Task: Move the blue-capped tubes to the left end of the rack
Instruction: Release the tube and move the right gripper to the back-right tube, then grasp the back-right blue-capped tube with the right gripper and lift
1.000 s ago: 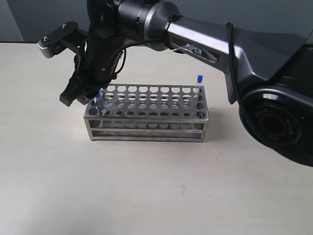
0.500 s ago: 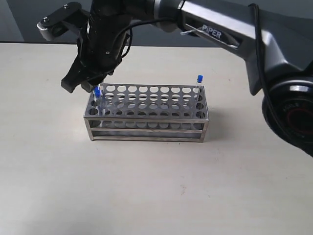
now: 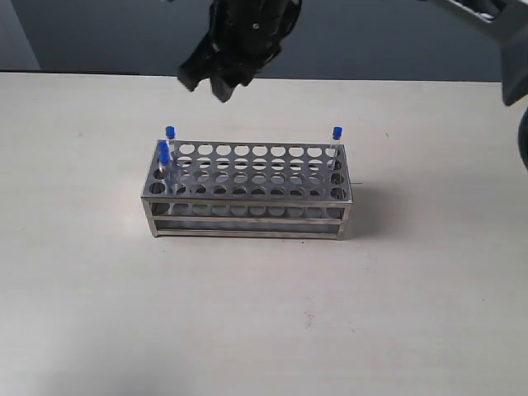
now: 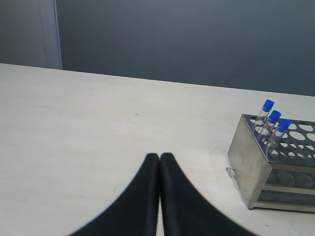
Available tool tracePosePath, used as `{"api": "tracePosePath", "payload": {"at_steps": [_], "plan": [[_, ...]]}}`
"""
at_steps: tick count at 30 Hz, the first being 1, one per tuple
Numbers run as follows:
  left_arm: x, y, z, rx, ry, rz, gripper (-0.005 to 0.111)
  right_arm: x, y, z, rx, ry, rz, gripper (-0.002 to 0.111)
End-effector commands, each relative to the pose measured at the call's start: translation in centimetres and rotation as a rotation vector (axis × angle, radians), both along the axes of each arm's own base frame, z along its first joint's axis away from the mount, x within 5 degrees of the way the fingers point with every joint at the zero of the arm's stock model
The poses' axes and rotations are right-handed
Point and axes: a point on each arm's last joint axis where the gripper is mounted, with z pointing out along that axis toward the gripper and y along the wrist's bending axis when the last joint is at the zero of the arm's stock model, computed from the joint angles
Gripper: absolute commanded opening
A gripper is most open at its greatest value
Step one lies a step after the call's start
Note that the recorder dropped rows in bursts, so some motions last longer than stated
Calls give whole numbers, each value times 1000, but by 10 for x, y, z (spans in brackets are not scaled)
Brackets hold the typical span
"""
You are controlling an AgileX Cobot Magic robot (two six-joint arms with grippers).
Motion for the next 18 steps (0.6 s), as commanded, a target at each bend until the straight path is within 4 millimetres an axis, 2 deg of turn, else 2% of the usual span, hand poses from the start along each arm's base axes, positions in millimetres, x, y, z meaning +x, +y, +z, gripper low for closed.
{"api": "tracePosePath", "payload": {"at_steps": [1, 4, 8, 15, 18], "plan": [[0, -1, 1, 1, -6, -12, 1, 22, -38, 9, 3, 4, -126, 39], [0, -1, 1, 1, -6, -12, 1, 30, -61, 8, -9, 25, -177, 39], [0, -1, 1, 1, -6, -12, 1, 29, -80, -3, -46, 74, -212, 39], [0, -1, 1, 1, -6, -12, 1, 30, -104, -26, -105, 151, -258, 39], [0, -1, 1, 1, -6, -12, 1, 28, -105, -33, -112, 178, -260, 39]]}}
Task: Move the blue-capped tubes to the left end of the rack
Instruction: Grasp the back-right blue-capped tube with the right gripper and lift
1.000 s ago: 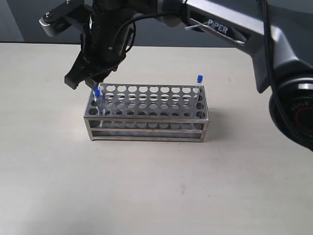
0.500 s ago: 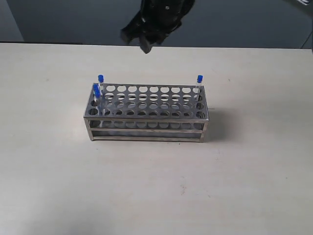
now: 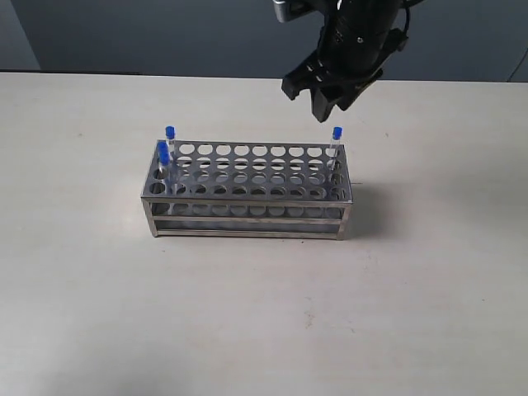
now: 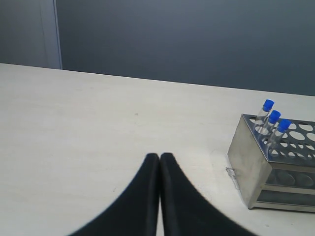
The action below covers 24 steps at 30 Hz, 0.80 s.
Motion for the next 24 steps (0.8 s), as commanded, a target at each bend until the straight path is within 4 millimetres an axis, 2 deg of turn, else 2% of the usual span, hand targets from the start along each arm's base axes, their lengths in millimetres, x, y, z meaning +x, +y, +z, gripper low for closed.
{"api": "tracePosePath", "payload": {"at_steps": [1, 10, 19, 24], "plan": [[0, -1, 1, 1, -6, -12, 1, -1, -7, -4, -4, 23, -16, 39], [0, -1, 1, 1, -6, -12, 1, 1, -7, -7, 6, 7, -20, 39], [0, -1, 1, 1, -6, -12, 1, 9, -4, -38, -48, 56, -15, 39], [0, -1, 1, 1, -6, -12, 1, 11, -3, -47, -56, 73, -16, 39]]}}
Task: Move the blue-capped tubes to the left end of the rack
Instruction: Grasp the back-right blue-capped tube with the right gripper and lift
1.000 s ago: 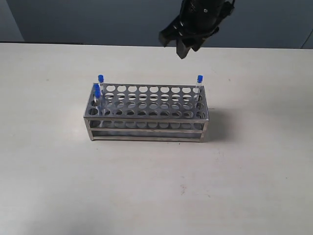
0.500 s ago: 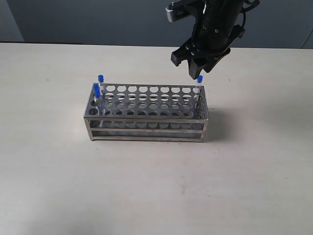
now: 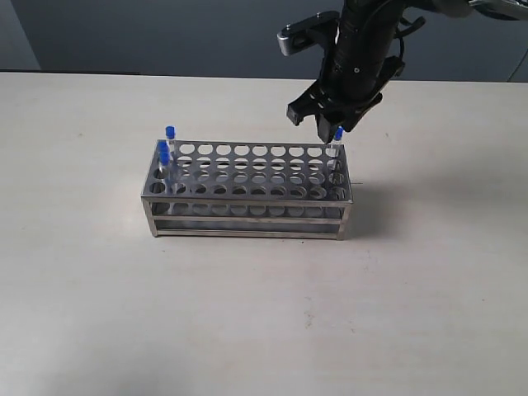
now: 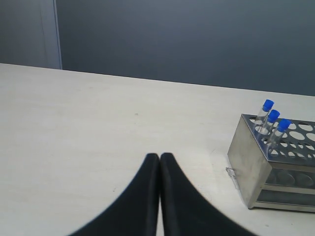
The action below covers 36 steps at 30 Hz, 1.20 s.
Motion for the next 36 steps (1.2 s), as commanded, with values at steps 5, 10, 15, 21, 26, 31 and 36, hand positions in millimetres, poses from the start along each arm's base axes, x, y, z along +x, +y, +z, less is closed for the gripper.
{"api": "tracePosePath", "payload": {"at_steps": [5, 10, 15, 21, 26, 31, 36], "plan": [[0, -1, 1, 1, -6, -12, 1, 2, -2, -8, -12, 21, -5, 39], [0, -1, 1, 1, -6, -12, 1, 2, -2, -7, -7, 17, -7, 31], [0, -1, 1, 1, -6, -12, 1, 2, -2, -7, -5, 14, -7, 0], [0, -1, 1, 1, -6, -12, 1, 0, -3, -4, -13, 27, -7, 0], [0, -1, 1, 1, -6, -12, 1, -7, -5, 21, 29, -5, -7, 0], [0, -1, 1, 1, -6, -12, 1, -19, -11, 57, 75, -68, -7, 0], [0, -1, 1, 1, -6, -12, 1, -31, -19, 90, 119, -134, -6, 0]]}}
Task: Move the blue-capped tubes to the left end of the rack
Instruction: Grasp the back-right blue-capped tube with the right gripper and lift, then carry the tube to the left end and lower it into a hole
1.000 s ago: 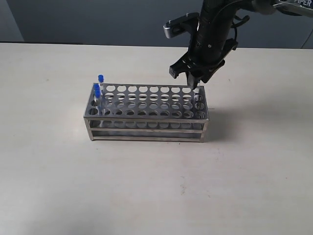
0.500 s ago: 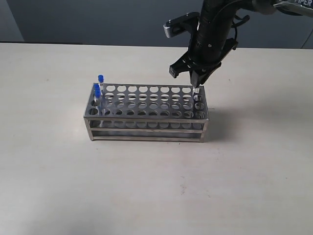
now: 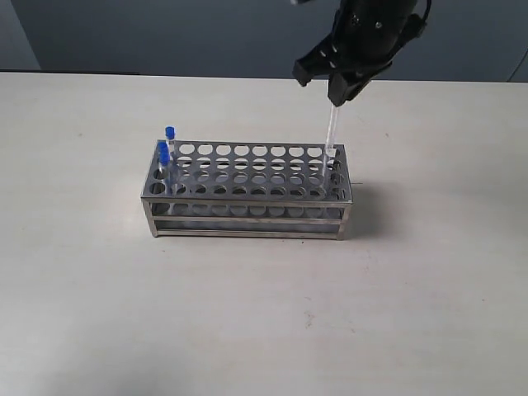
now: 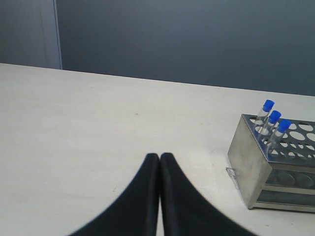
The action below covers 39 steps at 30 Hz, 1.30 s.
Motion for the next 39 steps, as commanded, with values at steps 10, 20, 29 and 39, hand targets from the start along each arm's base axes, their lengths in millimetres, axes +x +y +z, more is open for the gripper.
{"api": "tracePosePath", "payload": {"at_steps": [10, 20, 29, 39], "plan": [[0, -1, 1, 1, -6, -12, 1, -40, 14, 56, 207, -59, 156, 0], [0, -1, 1, 1, -6, -12, 1, -72, 108, 24, 237, -34, 463, 0], [0, -1, 1, 1, -6, -12, 1, -66, 152, 3, 231, 3, 531, 0], [0, -1, 1, 1, -6, -12, 1, -57, 164, -35, 201, 60, 519, 0]]}}
